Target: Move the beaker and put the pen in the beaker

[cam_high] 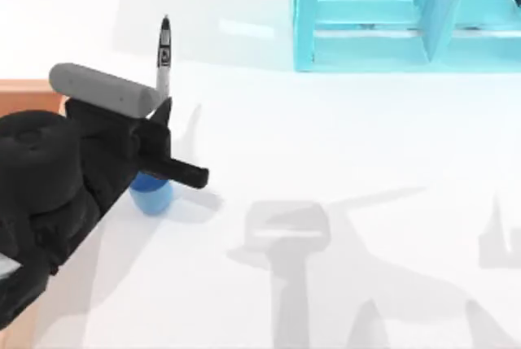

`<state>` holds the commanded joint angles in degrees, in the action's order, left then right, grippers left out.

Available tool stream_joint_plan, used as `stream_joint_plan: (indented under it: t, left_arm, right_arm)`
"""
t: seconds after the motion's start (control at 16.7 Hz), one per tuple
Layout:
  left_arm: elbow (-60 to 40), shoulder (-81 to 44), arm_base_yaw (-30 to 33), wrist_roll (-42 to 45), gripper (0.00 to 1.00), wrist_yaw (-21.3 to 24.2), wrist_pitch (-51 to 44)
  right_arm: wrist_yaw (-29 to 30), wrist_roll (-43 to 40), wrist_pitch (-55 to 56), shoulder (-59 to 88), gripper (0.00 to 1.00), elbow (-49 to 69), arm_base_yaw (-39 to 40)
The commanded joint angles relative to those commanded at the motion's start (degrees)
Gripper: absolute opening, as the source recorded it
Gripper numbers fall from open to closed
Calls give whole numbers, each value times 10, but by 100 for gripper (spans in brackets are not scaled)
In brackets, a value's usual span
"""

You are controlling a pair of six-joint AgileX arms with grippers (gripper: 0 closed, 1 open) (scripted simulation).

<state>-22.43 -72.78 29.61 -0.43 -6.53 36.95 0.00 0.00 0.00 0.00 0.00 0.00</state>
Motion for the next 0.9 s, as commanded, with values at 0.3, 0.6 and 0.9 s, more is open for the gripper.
stream_joint_plan:
  t: [0.3, 0.6, 0.9]
  left_arm:
    - [133, 93, -28, 20, 0, 4, 197]
    - [174, 125, -36, 25, 0, 5, 259]
    - [171, 121, -34, 25, 0, 5, 260]
  right_arm:
    - [0, 0, 0, 0, 100, 0, 0]
    - [0, 0, 0, 0, 100, 0, 0]
    - [0, 0, 0, 0, 100, 0, 0]
